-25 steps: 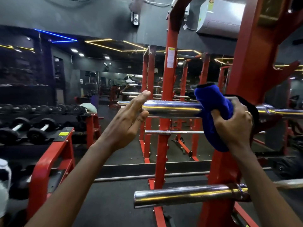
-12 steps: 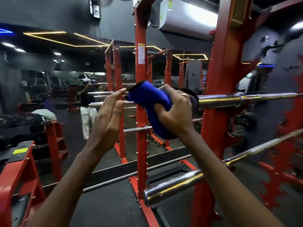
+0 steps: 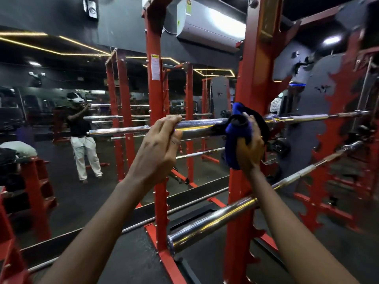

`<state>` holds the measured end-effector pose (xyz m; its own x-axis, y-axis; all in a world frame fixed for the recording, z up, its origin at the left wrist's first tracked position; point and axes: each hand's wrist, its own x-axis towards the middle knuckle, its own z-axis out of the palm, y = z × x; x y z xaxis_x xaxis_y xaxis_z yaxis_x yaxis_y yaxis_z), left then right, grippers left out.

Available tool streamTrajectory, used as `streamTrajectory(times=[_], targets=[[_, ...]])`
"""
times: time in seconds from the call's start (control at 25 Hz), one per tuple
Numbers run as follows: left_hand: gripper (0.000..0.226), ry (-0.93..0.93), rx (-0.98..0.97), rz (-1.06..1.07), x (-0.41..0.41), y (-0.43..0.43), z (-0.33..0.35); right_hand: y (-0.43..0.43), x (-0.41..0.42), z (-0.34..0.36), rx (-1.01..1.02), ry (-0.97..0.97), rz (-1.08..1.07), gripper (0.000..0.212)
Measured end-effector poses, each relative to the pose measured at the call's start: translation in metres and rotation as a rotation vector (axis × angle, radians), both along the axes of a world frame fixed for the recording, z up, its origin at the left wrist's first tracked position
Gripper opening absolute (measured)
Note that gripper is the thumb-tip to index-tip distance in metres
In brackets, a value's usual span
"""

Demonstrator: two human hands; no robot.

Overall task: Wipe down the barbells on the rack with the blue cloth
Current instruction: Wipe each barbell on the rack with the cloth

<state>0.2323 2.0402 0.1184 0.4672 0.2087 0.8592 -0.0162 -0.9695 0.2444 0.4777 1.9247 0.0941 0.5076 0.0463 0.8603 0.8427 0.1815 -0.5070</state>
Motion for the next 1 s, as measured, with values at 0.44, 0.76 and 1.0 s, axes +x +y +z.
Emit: streamTrajectory(times=[0.44, 0.76, 1.0], targets=[[0.045, -0.057, -0.096, 0.38, 0.032, -0.016, 0.033, -0.005, 0.06, 0.027, -0.008, -0.062, -0.035, 0.025], [0.041, 0.018, 0.012, 0.361, 0.019, -0.026, 0.032, -0.003, 0.089, 0.032, 0.081, 0.005, -0.127, 0.017], [0.043, -0.087, 0.258, 0.277, 0.027, 0.002, 0.003, 0.025, -0.007, 0.011, -0.048, -0.435, 0.052, 0.044]])
